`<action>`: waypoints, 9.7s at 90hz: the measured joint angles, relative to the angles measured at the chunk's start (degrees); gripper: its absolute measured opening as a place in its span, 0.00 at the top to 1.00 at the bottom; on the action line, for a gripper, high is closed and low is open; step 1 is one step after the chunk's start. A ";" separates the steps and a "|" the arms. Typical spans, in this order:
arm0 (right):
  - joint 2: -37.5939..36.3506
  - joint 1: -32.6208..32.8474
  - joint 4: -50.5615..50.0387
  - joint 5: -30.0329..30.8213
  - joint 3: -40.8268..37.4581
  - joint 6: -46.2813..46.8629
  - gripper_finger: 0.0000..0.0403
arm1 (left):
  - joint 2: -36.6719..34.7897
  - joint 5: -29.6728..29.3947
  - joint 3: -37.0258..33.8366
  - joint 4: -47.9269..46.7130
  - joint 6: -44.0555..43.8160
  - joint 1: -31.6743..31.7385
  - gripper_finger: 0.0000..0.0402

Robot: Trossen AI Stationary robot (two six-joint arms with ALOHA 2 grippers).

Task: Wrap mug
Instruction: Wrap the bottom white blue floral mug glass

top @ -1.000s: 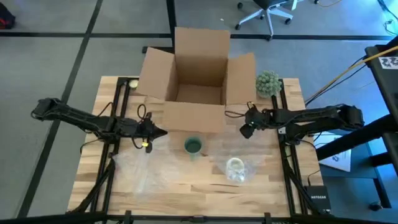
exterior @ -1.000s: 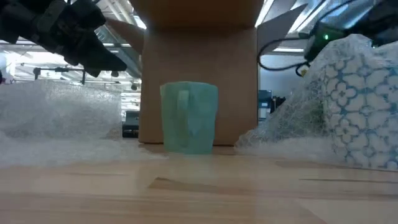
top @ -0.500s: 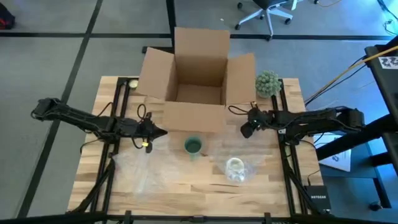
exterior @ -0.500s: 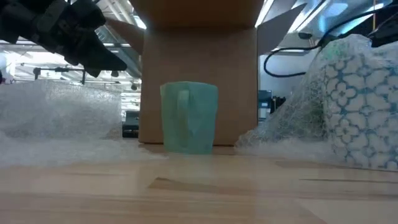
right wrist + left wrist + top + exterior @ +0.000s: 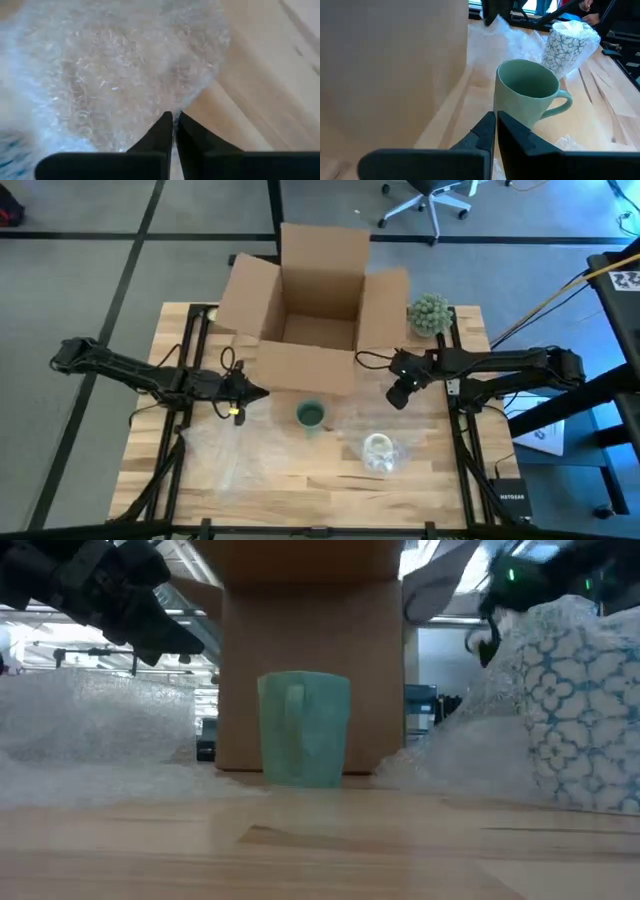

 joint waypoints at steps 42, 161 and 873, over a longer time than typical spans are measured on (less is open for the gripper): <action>0.51 22.50 -4.52 3.77 19.36 15.04 1.00 | 0.00 -0.02 0.29 0.32 0.15 -0.47 1.00; 24.94 41.11 6.13 11.49 19.19 17.95 1.00 | 43.51 -6.45 40.58 -3.18 11.14 -12.66 1.00; 29.74 48.01 -38.99 23.99 40.79 44.38 1.00 | 79.12 14.40 60.28 22.73 14.59 -5.62 1.00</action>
